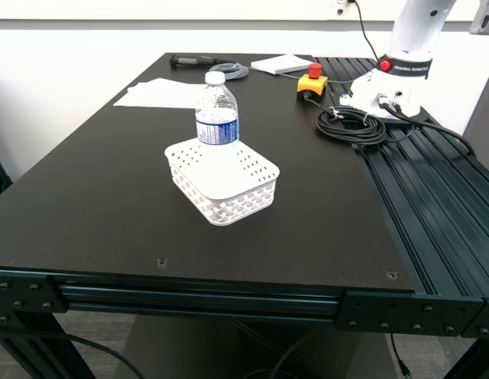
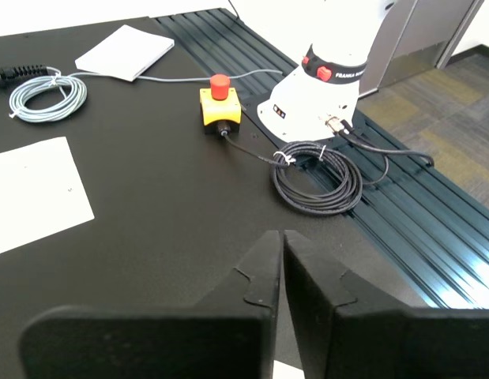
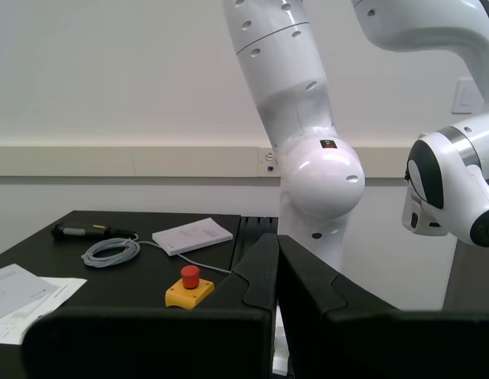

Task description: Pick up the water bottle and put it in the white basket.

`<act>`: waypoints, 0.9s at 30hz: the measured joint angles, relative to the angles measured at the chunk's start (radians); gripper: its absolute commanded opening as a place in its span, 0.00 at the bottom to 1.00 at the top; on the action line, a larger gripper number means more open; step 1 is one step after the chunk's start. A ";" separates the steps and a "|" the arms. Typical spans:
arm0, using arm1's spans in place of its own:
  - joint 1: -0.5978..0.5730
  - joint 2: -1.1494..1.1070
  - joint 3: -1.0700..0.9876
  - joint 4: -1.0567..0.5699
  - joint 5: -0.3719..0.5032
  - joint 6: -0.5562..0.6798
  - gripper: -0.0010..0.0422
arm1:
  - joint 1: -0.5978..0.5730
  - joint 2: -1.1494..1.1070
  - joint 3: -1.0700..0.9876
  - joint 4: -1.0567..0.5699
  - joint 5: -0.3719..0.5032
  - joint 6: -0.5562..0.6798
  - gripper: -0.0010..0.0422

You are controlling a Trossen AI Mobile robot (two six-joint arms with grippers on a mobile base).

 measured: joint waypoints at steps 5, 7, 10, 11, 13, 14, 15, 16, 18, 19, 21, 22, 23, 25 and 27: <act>-0.001 0.000 0.000 0.000 0.000 0.000 0.02 | 0.000 0.001 -0.001 -0.009 0.000 0.000 0.04; -0.001 0.000 0.000 0.000 0.000 0.000 0.02 | 0.000 0.001 -0.001 -0.012 0.000 0.000 0.02; 0.000 0.000 0.000 0.000 0.000 0.000 0.02 | 0.000 0.001 -0.001 -0.014 0.000 0.000 0.02; 0.000 0.000 0.000 0.000 0.000 0.000 0.02 | 0.000 0.001 -0.001 -0.014 0.000 0.000 0.02; -0.001 0.000 0.000 0.000 0.000 0.000 0.02 | 0.000 0.001 -0.001 -0.016 0.000 0.000 0.02; 0.000 0.000 0.000 0.000 0.000 0.000 0.02 | 0.000 0.001 -0.001 -0.016 0.000 0.000 0.02; -0.001 0.000 0.000 0.000 0.000 0.000 0.02 | 0.000 0.001 -0.001 -0.016 0.000 0.000 0.02; -0.001 0.000 0.000 0.000 0.000 0.000 0.02 | 0.000 0.001 -0.001 -0.016 0.000 0.000 0.02; -0.001 0.000 0.000 0.000 0.000 0.000 0.02 | 0.000 0.001 -0.001 -0.016 0.000 0.000 0.02; 0.000 0.000 0.000 0.000 0.000 0.000 0.02 | 0.000 0.001 -0.001 -0.016 0.000 0.000 0.02; -0.001 0.000 0.000 0.000 0.000 0.000 0.02 | 0.000 0.001 -0.001 -0.016 0.000 0.000 0.02; 0.000 0.000 0.000 0.000 0.000 0.000 0.02 | 0.000 0.001 -0.001 -0.016 0.000 0.000 0.02; 0.000 0.000 0.000 0.000 0.000 0.000 0.02 | 0.000 0.001 -0.001 -0.016 0.000 0.000 0.02; -0.001 0.000 0.000 0.000 0.000 0.000 0.02 | 0.000 0.001 -0.001 -0.016 0.000 0.000 0.02; -0.001 0.000 0.000 0.000 0.000 0.000 0.02 | 0.000 0.001 -0.001 -0.016 0.000 0.000 0.02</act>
